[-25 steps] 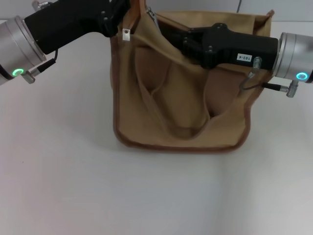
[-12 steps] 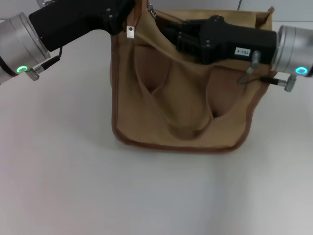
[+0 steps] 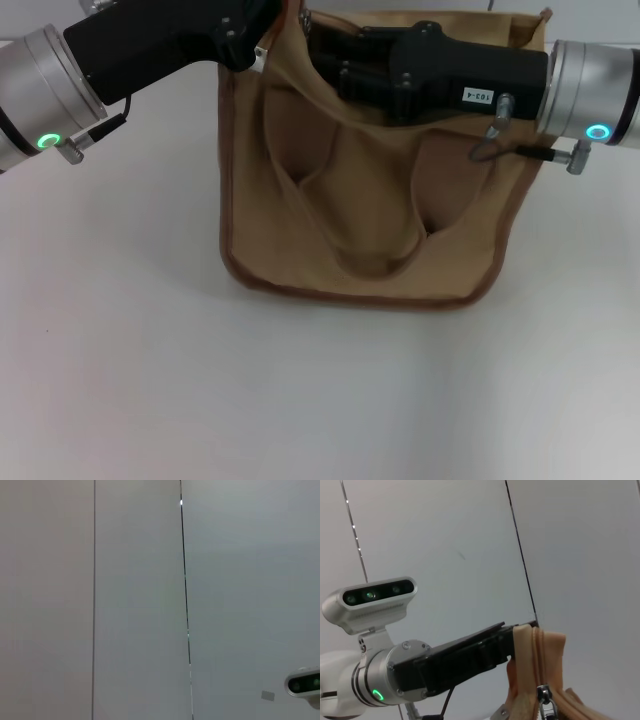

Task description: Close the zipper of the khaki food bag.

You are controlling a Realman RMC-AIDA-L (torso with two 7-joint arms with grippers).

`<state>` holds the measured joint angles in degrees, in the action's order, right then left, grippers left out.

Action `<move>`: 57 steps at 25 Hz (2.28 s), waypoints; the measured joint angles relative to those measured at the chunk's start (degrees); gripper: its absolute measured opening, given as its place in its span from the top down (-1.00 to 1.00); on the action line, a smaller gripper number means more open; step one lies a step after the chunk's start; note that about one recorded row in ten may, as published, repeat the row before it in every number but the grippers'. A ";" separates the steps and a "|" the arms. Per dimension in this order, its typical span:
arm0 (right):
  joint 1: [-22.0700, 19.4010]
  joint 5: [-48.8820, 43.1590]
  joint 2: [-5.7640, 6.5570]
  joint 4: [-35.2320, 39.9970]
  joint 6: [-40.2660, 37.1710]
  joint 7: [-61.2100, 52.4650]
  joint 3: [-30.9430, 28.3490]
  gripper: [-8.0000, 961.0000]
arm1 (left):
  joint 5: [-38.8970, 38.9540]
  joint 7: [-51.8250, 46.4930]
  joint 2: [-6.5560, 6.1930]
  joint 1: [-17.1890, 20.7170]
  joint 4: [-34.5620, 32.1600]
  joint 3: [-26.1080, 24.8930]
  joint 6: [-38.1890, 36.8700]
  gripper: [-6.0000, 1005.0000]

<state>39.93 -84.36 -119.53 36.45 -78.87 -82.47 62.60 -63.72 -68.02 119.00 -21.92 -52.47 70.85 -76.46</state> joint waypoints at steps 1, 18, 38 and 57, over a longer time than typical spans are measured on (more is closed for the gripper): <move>0.00 0.00 0.00 0.00 0.00 0.00 0.00 0.18 | 0.00 0.05 0.00 -0.07 0.05 0.09 0.00 0.78; 2.15 0.94 -0.12 -0.90 3.05 0.03 1.15 0.13 | 0.00 0.27 0.01 -0.74 0.21 0.59 -0.02 0.77; 2.50 1.49 -0.18 -0.78 3.14 0.57 2.98 0.13 | 0.00 0.40 0.00 -0.76 0.35 0.60 0.33 0.76; 1.55 4.36 0.01 -0.94 2.98 2.24 2.98 0.97 | 0.03 0.43 0.00 -0.80 0.88 0.57 0.13 0.75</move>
<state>41.48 -80.01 -119.53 35.50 -75.88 -80.23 65.58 -63.69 -67.58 119.00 -22.72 -51.59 71.43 -76.33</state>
